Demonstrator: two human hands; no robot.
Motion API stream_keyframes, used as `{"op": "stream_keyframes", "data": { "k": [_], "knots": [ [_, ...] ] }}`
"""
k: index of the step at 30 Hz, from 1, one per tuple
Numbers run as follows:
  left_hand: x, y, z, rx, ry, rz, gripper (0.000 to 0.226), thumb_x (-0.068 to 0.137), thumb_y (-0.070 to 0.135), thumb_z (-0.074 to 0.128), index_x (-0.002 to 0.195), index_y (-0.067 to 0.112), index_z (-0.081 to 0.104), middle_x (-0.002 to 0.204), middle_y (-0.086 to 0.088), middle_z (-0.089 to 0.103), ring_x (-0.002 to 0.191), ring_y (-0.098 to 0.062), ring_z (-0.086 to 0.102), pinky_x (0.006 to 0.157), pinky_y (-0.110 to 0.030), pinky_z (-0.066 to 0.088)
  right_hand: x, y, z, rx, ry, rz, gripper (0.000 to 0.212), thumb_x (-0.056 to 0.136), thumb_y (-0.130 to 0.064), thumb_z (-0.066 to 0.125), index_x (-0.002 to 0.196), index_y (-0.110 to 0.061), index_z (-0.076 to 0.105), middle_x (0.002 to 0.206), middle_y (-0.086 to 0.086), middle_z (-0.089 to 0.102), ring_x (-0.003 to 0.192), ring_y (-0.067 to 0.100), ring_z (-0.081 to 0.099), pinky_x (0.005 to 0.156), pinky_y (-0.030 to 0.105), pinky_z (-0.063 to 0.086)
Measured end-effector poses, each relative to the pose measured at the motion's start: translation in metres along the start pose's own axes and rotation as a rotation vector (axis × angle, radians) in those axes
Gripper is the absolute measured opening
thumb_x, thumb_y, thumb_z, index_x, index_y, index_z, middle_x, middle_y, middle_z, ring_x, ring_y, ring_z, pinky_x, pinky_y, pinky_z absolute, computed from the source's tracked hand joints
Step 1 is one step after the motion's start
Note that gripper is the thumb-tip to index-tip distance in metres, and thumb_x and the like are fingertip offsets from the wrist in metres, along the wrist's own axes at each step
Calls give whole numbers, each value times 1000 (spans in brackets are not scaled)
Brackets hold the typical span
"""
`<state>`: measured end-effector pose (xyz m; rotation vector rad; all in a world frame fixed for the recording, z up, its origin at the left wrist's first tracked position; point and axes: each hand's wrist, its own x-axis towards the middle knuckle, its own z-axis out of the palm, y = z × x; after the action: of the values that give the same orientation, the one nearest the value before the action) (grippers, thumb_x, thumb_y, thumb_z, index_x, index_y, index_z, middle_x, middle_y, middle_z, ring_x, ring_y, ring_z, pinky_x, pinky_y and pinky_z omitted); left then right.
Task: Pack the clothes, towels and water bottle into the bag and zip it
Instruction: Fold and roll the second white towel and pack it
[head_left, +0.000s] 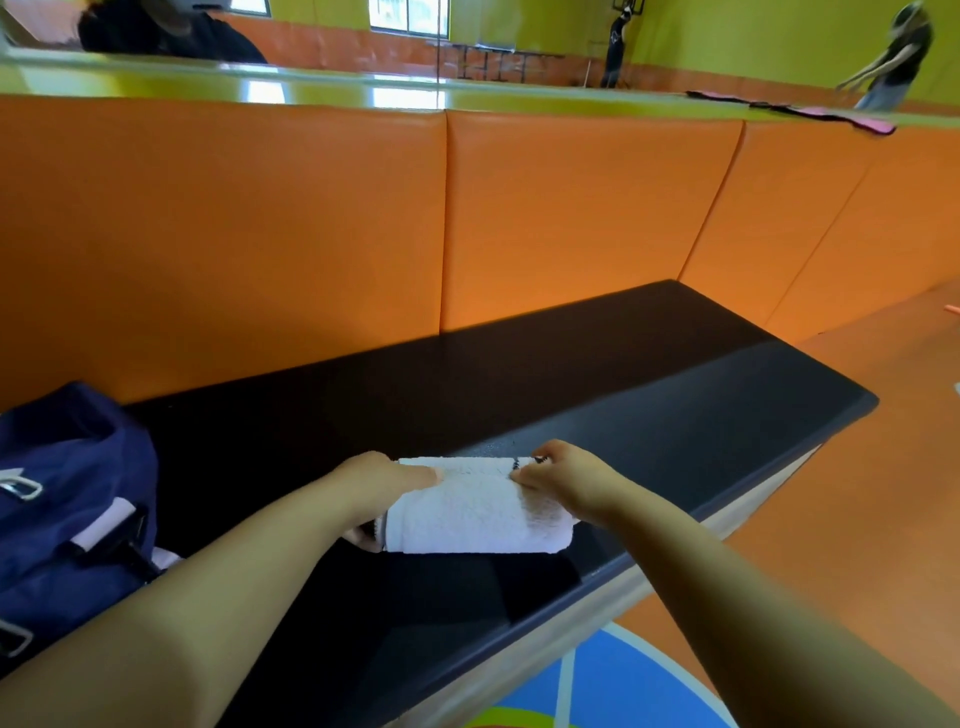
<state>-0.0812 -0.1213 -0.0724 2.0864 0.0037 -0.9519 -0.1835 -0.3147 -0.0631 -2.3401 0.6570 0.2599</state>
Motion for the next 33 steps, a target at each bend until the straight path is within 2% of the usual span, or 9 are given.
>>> {"op": "stream_keyframes", "data": {
  "k": [2,4,6,11,16,20,27,31,33],
  "knots": [
    [-3,3,-3,-31,-50,-31,33,73,32,75,89,11,56,98,-16,60,87,-32,63,74,-48,57,-1,-1,-1,42,-16,3,47,86,-38,60,119,-5,55,123,19,58,111,33,55,93,48,46],
    [-9,3,-5,-31,-101,-25,34,71,25,76,95,7,60,99,-18,64,86,-33,66,67,-46,59,-5,-1,-3,93,-37,6,50,84,-34,63,120,0,54,125,23,56,113,36,54,96,51,46],
    [-15,0,-6,-34,-147,-31,37,71,21,77,100,3,62,98,-19,66,83,-32,66,62,-42,58,-10,0,-4,98,-58,-4,46,84,-30,65,119,-3,56,122,18,59,111,32,57,96,47,47],
    [-31,-18,0,-60,-241,-62,40,69,16,77,104,4,63,102,-16,67,91,-33,65,77,-45,55,-27,8,-4,122,-178,-39,35,83,-24,64,116,-14,59,116,6,62,104,21,60,92,39,52],
    [-50,-25,8,-48,-272,-51,40,68,14,78,103,4,64,101,-16,68,88,-32,65,74,-41,53,-48,15,0,105,-208,-61,28,81,-22,66,108,-21,61,108,-2,63,97,13,61,89,30,51],
    [-62,-29,13,-28,-266,-26,39,68,16,78,104,7,65,108,-17,69,98,-34,66,78,-40,53,-64,20,4,125,-175,-82,23,80,-19,67,102,-20,63,101,-3,64,94,14,62,87,29,50],
    [-78,-41,14,-60,-286,123,33,73,9,73,104,15,63,96,-8,73,85,-26,70,67,-32,53,-80,20,13,83,-156,-83,42,73,-21,71,113,-21,57,111,-4,59,101,14,57,86,26,46],
    [-84,-49,10,-9,-214,297,44,54,12,78,94,11,60,93,-7,69,86,-23,68,70,-35,54,-86,19,17,-12,-201,-75,69,60,-33,75,123,-25,49,118,-5,56,105,15,56,94,34,50],
    [-87,-54,7,89,-138,392,53,46,17,79,93,6,57,91,-13,66,80,-22,65,69,-38,53,-89,16,19,-135,-202,-122,76,54,-40,75,124,-26,48,117,-6,56,103,15,56,91,33,52]
  ]
}}
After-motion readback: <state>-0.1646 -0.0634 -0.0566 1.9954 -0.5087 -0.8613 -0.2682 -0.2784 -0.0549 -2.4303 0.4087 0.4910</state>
